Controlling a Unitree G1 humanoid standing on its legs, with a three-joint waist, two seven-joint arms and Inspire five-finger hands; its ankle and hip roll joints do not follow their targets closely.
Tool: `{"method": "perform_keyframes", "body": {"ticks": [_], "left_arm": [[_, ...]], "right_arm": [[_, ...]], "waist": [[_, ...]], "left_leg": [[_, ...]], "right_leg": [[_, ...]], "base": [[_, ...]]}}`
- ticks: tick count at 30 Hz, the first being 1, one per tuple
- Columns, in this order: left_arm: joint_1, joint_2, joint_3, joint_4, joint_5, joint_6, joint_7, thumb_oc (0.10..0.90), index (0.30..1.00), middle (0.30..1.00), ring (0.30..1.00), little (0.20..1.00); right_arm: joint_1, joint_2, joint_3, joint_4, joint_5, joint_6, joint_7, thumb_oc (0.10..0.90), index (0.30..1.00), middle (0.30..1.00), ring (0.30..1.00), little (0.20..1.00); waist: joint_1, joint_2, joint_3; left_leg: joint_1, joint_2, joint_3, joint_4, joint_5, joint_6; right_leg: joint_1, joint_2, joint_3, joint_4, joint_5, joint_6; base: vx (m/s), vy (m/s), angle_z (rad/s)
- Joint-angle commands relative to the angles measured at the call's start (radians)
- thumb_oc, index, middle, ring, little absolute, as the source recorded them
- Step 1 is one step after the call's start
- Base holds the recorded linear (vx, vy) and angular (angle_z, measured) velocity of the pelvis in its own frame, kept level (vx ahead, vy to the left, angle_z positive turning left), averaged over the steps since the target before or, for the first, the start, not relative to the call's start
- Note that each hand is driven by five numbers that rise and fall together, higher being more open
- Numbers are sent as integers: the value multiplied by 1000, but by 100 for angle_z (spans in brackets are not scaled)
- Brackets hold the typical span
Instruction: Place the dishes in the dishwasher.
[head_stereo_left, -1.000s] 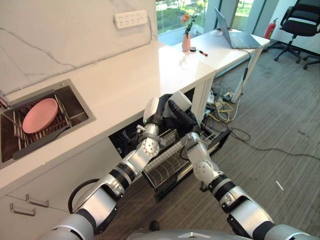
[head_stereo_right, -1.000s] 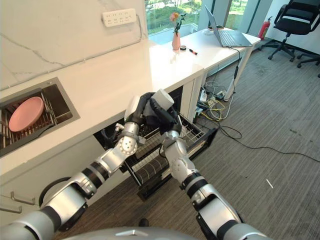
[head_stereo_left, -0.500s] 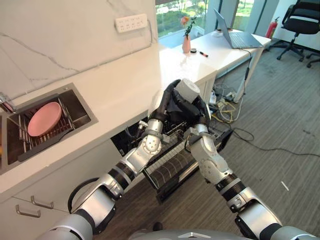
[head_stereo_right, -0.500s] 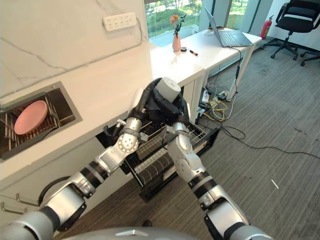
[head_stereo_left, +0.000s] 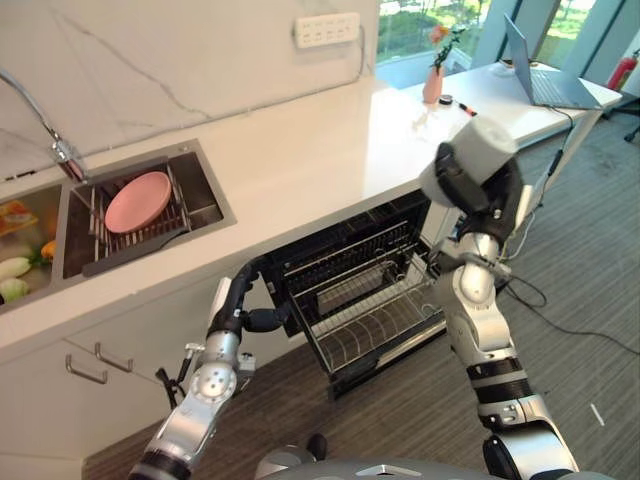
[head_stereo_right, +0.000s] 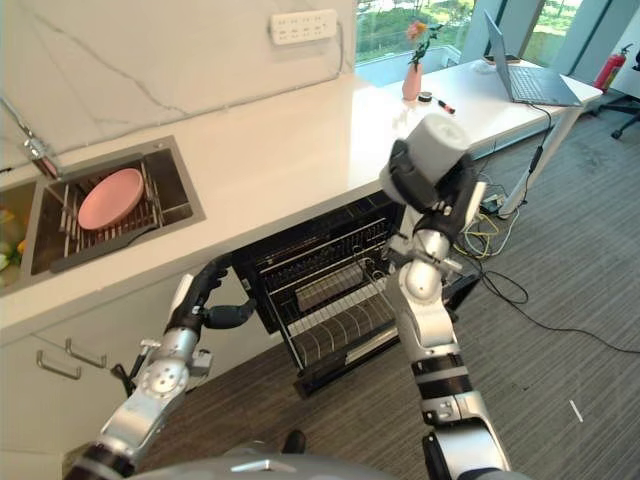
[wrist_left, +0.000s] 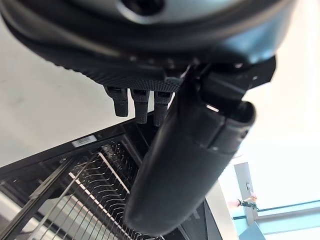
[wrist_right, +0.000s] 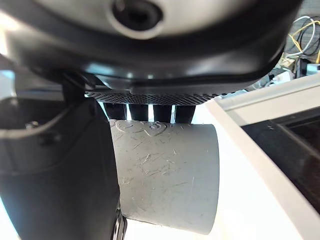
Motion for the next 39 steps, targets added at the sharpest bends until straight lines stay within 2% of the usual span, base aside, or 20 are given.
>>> {"method": "perform_keyframes", "body": {"ticks": [1, 2, 4, 7, 10, 11, 12, 15, 16, 19, 24, 26, 29, 30, 31, 36, 39], "left_arm": [[-13, 68, 47, -141, -120, -107, -84, 800, 900, 900, 900, 900], [50, 62, 75, -110, -188, -82, -122, 800, 900, 900, 900, 900], [69, 62, 86, -87, -192, -74, -140, 800, 900, 900, 900, 900], [146, 67, 120, 19, -108, -49, -198, 800, 900, 900, 900, 900], [202, 32, 128, 253, -6, -13, -226, 800, 900, 900, 900, 900], [203, 13, 124, 338, 17, -3, -234, 800, 900, 900, 900, 900], [201, 12, 123, 341, 17, -5, -234, 800, 900, 900, 900, 900], [175, -19, 113, 512, 91, 10, -225, 800, 900, 900, 900, 900], [152, -43, 110, 639, 129, 13, -207, 800, 900, 900, 900, 900], [113, -73, 93, 811, 172, 8, -173, 800, 900, 900, 900, 900], [66, -96, 73, 963, 219, 5, -126, 800, 900, 900, 900, 900], [39, -108, 71, 1051, 247, 9, -99, 800, 900, 900, 900, 900], [30, -110, 72, 1091, 263, 11, -86, 800, 900, 900, 900, 900], [25, -113, 71, 1121, 280, 15, -81, 800, 900, 900, 900, 900], [23, -117, 71, 1137, 283, 16, -80, 800, 900, 900, 900, 900], [15, -121, 78, 1149, 275, 13, -53, 800, 900, 900, 900, 900], [10, -137, 95, 1149, 252, 12, -32, 800, 900, 900, 900, 900]], "right_arm": [[-57, -40, 32, -24, -70, -26, 126, 400, 300, 300, 300, 300], [-25, -61, 44, 13, -71, -4, 174, 400, 300, 300, 300, 300], [-4, -71, 51, 31, -81, 5, 200, 400, 300, 300, 300, 300], [60, -121, 48, 88, -145, 26, 266, 400, 300, 300, 300, 300], [102, -157, 66, 184, -203, 51, 315, 400, 300, 300, 300, 300], [100, -159, 73, 218, -212, 57, 320, 400, 300, 300, 300, 300], [99, -160, 73, 219, -212, 56, 320, 400, 300, 300, 300, 300], [68, -157, 96, 320, -211, 71, 326, 400, 300, 300, 300, 300], [49, -157, 115, 379, -227, 78, 328, 400, 300, 300, 300, 300], [9, -144, 136, 474, -229, 76, 316, 400, 300, 300, 300, 300], [-49, -109, 158, 584, -226, 70, 292, 400, 300, 300, 300, 300], [-79, -74, 174, 683, -226, 71, 277, 400, 300, 300, 300, 300], [-94, -56, 189, 734, -233, 76, 279, 400, 300, 300, 300, 300], [-106, -34, 203, 815, -234, 91, 285, 748, 822, 822, 822, 822], [-117, -24, 206, 856, -240, 98, 286, 800, 900, 900, 900, 900], [-161, 0, 217, 971, -287, 124, 260, 800, 900, 900, 900, 900], [-160, 10, 176, 1027, -268, 134, 234, 800, 900, 900, 900, 900]], "waist": [[16, -30, -44], [21, -33, -37], [20, -33, -34], [24, -36, -27], [42, -38, -28], [48, -37, -29], [46, -38, -30], [59, -38, -27], [71, -37, -26], [87, -40, -23], [106, -50, -11], [122, -57, -5], [129, -61, -2], [140, -62, -1], [144, -63, -2], [159, -65, 4], [159, -63, 3]], "left_leg": [[38, 78, 57, 9, -95, -43], [30, 78, 54, 9, -90, -44], [26, 78, 52, 9, -88, -44], [13, 79, 45, 9, -81, -44], [-2, 76, 33, 10, -77, -44], [-6, 75, 28, 11, -74, -43], [-9, 72, 26, 10, -70, -42], [-23, 69, 16, 11, -65, -41], [-28, 71, 12, 13, -66, -44], [-44, 69, 6, 13, -62, -46], [-68, 68, 0, 14, -54, -49], [-80, 65, -6, 15, -51, -52], [-89, 62, -13, 16, -49, -52], [-97, 58, -17, 17, -50, -51], [-99, 55, -19, 17, -51, -49], [-104, 42, -18, 21, -58, -36], [-96, 26, -11, 25, -70, -20]], "right_leg": [[-80, -187, -15, -17, 129, 165], [-81, -187, -22, -19, 131, 165], [-81, -187, -26, -19, 131, 165], [-85, -189, -41, -19, 130, 167], [-89, -190, -60, -12, 127, 167], [-89, -191, -68, -11, 127, 167], [-91, -193, -69, -12, 131, 167], [-96, -195, -83, -12, 132, 168], [-96, -193, -91, -13, 130, 168], [-104, -192, -103, -16, 132, 167], [-122, -189, -105, -17, 133, 165], [-124, -189, -117, -22, 136, 164], [-126, -191, -124, -22, 137, 165], [-129, -193, -131, -23, 139, 166], [-130, -195, -132, -23, 141, 166], [-140, -206, -125, -22, 153, 173], [-152, -222, -100, -18, 168, 182]], "base": [[-55, 3, 31], [-55, 3, 20], [-44, 7, 15], [-43, 21, 21], [-33, 18, 19], [-14, 14, 15], [-25, 29, 11], [-20, 32, 13], [-22, 52, 12], [-13, 44, 11], [-27, 26, 14], [-8, 38, 7], [-2, 33, 12], [3, 57, 18], [9, 47, 14], [-4, 59, 3], [-7, 96, -1]]}}
